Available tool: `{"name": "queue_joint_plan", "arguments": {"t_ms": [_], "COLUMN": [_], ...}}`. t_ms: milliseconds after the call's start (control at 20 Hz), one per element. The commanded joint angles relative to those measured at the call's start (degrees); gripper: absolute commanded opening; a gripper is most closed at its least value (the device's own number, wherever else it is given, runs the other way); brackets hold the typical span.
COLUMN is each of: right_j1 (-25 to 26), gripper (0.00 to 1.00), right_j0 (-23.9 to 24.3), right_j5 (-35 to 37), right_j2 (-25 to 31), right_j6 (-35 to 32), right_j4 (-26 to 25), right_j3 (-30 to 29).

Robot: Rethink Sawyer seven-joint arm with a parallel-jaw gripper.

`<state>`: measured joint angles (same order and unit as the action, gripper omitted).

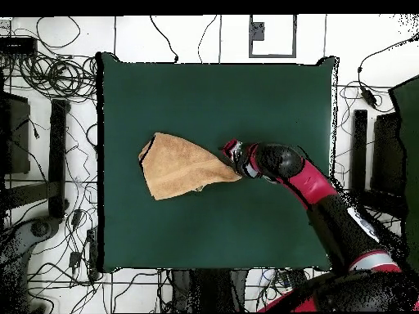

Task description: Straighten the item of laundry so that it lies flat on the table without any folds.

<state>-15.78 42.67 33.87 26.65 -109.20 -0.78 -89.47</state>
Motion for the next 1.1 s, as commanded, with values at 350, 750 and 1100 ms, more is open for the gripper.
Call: {"name": "queue_joint_plan", "arguments": {"t_ms": [350, 750, 1100], "right_j1": [-1.3, -5.0, -4.5], "gripper": [1.00, 1.00, 1.00], "right_j0": [-1.2, -0.2, -1.8], "right_j5": [9.4, 12.6, 14.2], "right_j2": [6.4, 7.4, 4.9], "right_j6": [-5.3, -8.6, -7.4], "right_j4": [6.4, 12.5, 13.7], "right_j3": [-8.7, -14.3, -12.8]}}
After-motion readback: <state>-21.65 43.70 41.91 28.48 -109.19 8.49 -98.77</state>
